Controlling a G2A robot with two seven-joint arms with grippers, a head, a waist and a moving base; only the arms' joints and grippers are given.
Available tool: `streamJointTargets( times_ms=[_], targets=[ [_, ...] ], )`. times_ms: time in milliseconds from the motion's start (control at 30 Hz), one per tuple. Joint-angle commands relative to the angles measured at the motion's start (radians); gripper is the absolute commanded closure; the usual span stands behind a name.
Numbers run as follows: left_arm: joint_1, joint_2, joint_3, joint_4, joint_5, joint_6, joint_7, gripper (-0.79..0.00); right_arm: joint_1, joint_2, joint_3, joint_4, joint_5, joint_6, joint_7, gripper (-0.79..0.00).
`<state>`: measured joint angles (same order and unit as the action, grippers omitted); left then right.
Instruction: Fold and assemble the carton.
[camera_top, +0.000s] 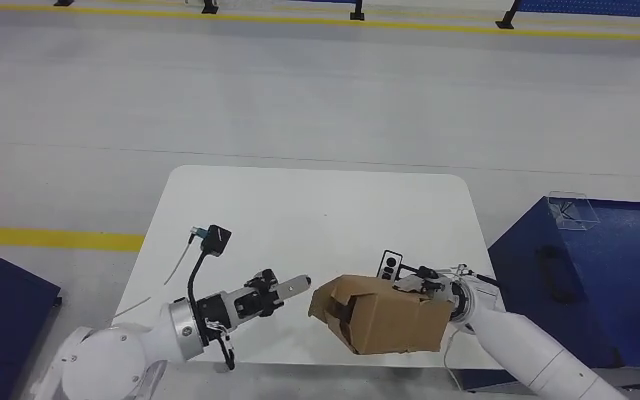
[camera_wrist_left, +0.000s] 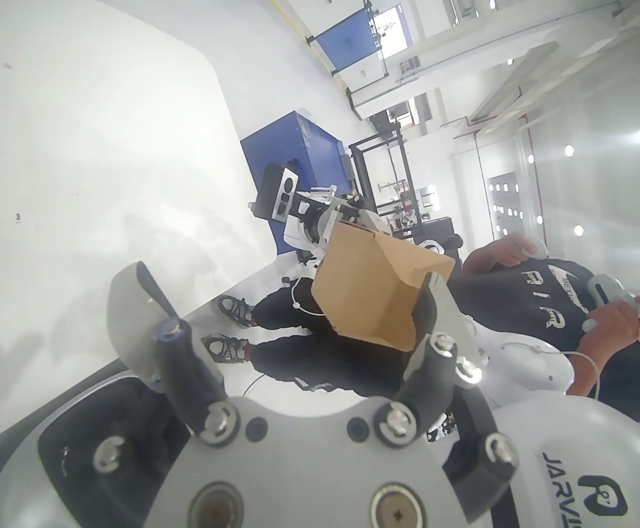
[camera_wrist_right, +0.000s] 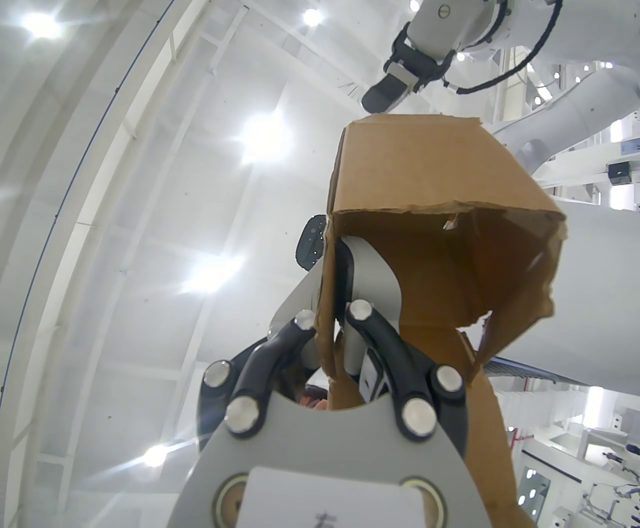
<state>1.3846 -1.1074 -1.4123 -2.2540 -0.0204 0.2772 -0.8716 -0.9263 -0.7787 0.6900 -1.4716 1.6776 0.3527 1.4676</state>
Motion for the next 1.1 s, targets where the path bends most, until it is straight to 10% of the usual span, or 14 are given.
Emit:
streamJointTargets(
  times_ms=[0, 1067],
  targets=[
    [-0.006, 0.003, 0.011, 0.008, 0.027, 0.012, -0.016, -0.785, 0.008, 0.005, -0.011, 0.001, 0.002, -0.002, 0.002, 0.0],
    [-0.059, 0.013, 0.237, 0.014, 0.147, 0.014, -0.054, -0.785, 0.065, 0.026, -0.136, -0.017, -0.006, -0.029, 0.029, 0.0]
  ],
)
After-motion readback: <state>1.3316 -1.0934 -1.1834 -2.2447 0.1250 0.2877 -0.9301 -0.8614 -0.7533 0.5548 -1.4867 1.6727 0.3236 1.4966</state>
